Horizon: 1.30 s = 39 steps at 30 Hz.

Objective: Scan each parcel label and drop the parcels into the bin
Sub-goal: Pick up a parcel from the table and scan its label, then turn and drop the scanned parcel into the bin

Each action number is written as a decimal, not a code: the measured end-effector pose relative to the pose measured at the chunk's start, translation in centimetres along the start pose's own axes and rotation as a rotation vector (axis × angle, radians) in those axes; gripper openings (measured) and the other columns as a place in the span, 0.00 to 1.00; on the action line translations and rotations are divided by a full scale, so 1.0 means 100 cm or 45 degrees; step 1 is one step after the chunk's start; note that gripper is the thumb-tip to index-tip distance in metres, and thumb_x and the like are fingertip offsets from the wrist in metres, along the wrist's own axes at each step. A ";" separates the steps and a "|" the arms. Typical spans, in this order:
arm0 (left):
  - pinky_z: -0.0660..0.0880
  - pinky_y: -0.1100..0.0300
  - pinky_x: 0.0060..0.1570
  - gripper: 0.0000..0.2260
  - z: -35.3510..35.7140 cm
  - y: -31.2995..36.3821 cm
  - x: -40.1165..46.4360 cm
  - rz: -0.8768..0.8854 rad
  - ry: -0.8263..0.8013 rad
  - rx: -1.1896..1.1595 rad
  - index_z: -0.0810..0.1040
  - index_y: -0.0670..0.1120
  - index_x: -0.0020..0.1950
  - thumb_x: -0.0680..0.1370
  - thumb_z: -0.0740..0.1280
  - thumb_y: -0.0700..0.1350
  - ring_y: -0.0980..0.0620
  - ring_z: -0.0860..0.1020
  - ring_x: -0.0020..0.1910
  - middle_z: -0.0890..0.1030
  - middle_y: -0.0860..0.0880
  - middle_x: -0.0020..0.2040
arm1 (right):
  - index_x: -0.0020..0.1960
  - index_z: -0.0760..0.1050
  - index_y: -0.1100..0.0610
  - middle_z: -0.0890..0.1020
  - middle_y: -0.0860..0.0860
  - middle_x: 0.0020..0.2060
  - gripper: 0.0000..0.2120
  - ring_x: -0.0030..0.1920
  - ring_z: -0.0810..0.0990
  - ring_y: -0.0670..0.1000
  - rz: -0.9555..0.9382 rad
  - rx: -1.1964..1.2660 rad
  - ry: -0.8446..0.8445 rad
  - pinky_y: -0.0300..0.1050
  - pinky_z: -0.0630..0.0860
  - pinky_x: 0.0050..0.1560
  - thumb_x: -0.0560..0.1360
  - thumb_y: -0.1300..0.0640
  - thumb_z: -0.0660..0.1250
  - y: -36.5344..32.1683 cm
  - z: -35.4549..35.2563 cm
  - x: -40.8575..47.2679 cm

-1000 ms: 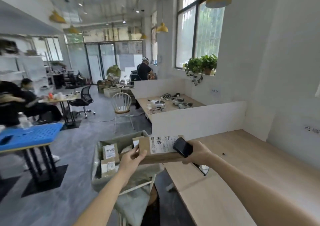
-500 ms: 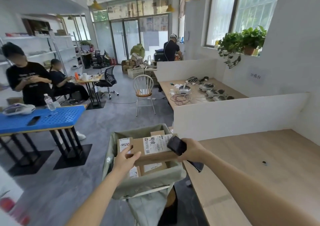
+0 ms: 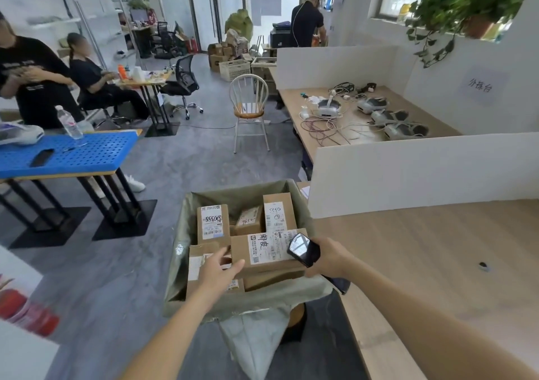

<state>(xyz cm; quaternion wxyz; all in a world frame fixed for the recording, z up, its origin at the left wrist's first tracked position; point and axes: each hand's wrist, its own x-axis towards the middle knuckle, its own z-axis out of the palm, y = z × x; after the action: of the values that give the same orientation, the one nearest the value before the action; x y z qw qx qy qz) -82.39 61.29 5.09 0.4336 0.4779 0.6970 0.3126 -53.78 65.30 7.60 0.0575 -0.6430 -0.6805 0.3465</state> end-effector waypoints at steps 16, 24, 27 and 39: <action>0.69 0.50 0.70 0.30 0.043 -0.068 0.085 -0.286 -0.205 0.199 0.65 0.45 0.77 0.77 0.72 0.47 0.47 0.71 0.70 0.72 0.47 0.73 | 0.56 0.72 0.50 0.78 0.48 0.47 0.26 0.48 0.79 0.52 0.202 -0.239 -0.351 0.49 0.78 0.48 0.62 0.48 0.78 0.044 0.058 0.105; 0.73 0.53 0.65 0.22 0.049 -0.077 0.087 -0.280 -0.297 0.307 0.72 0.48 0.73 0.79 0.70 0.46 0.50 0.76 0.63 0.79 0.50 0.67 | 0.59 0.74 0.50 0.80 0.50 0.50 0.28 0.50 0.80 0.53 0.179 -0.313 -0.413 0.55 0.82 0.55 0.63 0.47 0.79 0.045 0.059 0.111; 0.71 0.53 0.66 0.28 0.045 -0.066 0.082 -0.271 -0.251 0.328 0.65 0.46 0.77 0.80 0.69 0.48 0.47 0.73 0.68 0.75 0.47 0.70 | 0.58 0.74 0.49 0.80 0.48 0.48 0.27 0.49 0.80 0.52 0.169 -0.317 -0.329 0.54 0.82 0.53 0.62 0.47 0.79 0.042 0.051 0.101; 0.67 0.51 0.70 0.28 0.009 0.006 0.013 0.146 -0.097 0.494 0.63 0.56 0.78 0.79 0.67 0.57 0.51 0.66 0.75 0.66 0.54 0.77 | 0.71 0.70 0.46 0.79 0.46 0.57 0.36 0.55 0.77 0.51 0.116 -0.270 0.056 0.44 0.76 0.48 0.66 0.46 0.79 0.019 -0.021 0.002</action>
<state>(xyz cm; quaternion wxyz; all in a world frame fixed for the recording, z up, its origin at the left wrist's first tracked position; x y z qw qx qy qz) -81.53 62.79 4.82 0.3412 0.6028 0.6989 0.1784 -51.10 66.15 8.07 -0.0115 -0.6832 -0.6821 0.2606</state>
